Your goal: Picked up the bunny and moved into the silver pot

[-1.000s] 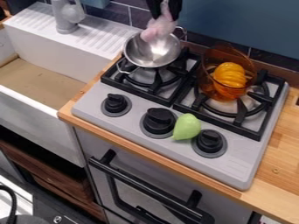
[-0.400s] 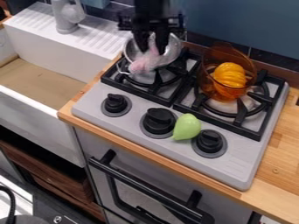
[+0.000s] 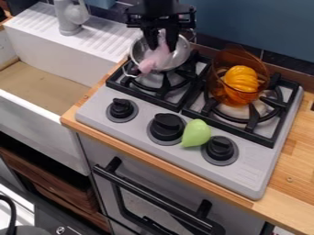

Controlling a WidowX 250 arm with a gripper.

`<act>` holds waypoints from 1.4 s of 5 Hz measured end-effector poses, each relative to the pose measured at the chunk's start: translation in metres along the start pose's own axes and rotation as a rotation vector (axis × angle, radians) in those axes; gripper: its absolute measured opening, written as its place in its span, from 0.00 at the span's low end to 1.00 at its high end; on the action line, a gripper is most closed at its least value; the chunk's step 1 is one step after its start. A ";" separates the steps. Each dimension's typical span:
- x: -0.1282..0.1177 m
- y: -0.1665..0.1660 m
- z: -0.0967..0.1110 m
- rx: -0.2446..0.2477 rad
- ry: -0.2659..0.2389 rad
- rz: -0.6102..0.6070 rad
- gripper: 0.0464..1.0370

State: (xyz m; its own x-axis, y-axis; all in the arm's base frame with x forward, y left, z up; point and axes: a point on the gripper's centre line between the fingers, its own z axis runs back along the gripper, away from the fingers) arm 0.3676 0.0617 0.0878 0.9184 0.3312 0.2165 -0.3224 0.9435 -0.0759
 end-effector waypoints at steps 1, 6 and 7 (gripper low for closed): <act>0.011 0.005 0.004 -0.004 -0.005 0.028 0.33; 0.017 0.011 0.007 0.020 0.016 0.031 0.96; 0.013 0.002 0.015 -0.030 0.060 0.024 0.96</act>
State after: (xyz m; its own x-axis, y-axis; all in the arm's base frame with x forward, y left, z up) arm 0.3756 0.0684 0.1050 0.9230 0.3519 0.1555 -0.3379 0.9348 -0.1096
